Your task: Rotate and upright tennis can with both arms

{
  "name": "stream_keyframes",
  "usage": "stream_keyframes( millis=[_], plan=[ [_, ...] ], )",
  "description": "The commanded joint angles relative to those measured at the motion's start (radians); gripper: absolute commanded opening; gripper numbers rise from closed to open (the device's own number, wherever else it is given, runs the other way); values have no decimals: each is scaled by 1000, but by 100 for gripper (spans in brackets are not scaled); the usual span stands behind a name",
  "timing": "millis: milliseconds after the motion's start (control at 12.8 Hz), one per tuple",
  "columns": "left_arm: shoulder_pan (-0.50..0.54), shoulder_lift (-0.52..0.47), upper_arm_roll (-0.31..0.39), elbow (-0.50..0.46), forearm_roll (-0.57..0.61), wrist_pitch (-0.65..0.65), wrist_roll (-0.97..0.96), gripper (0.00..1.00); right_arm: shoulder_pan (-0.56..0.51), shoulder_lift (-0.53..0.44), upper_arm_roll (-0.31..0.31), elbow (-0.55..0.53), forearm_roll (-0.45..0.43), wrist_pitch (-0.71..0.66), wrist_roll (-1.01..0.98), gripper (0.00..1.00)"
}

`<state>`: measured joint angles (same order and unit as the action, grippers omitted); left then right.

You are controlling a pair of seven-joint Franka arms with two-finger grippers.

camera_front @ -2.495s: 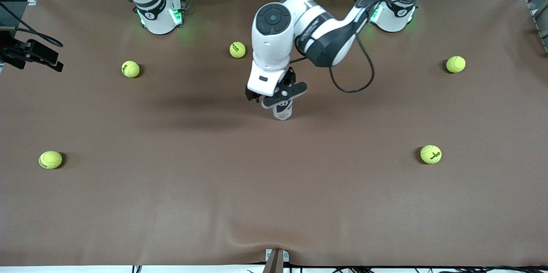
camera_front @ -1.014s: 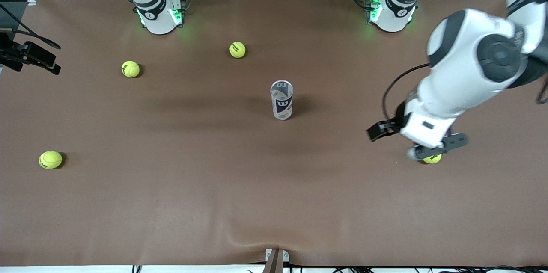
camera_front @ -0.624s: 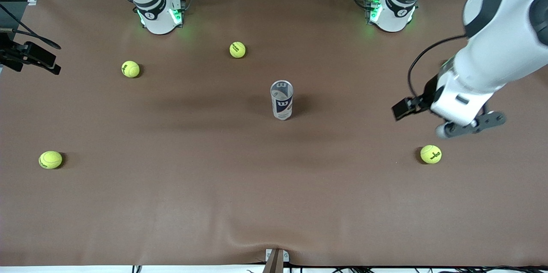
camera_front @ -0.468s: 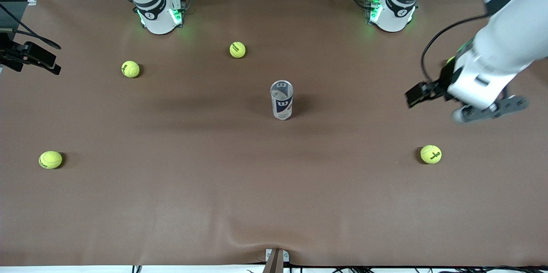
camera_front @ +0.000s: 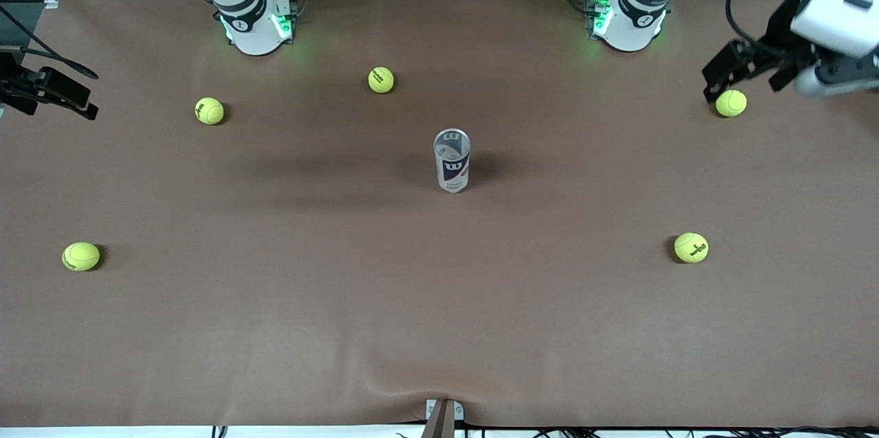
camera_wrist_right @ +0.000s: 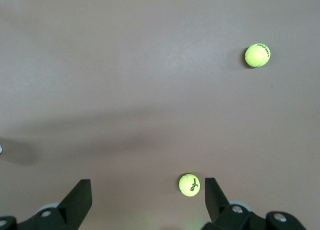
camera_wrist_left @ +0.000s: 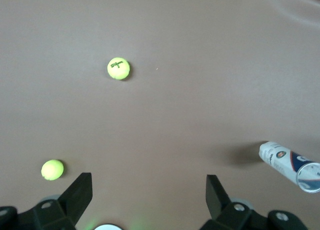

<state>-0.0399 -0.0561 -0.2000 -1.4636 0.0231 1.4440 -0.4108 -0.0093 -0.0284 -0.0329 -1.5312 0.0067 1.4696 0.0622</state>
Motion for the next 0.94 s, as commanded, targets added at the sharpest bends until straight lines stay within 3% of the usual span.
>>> stream_keyframes(
  millis=[0, 312, 858],
  plan=[
    [0, -56, 17, -92, -2, 27, 17, 100, -1, -7, 4, -3, -11, -2, 15, 100],
    [-24, 42, 161, -21, -29, 79, 180, 100, -3, -7, 4, -3, -11, -3, 15, 100],
    [-31, 39, 162, -20, -22, 81, 245, 100, -5, -7, 4, -3, -11, -5, 16, 100]
  ],
)
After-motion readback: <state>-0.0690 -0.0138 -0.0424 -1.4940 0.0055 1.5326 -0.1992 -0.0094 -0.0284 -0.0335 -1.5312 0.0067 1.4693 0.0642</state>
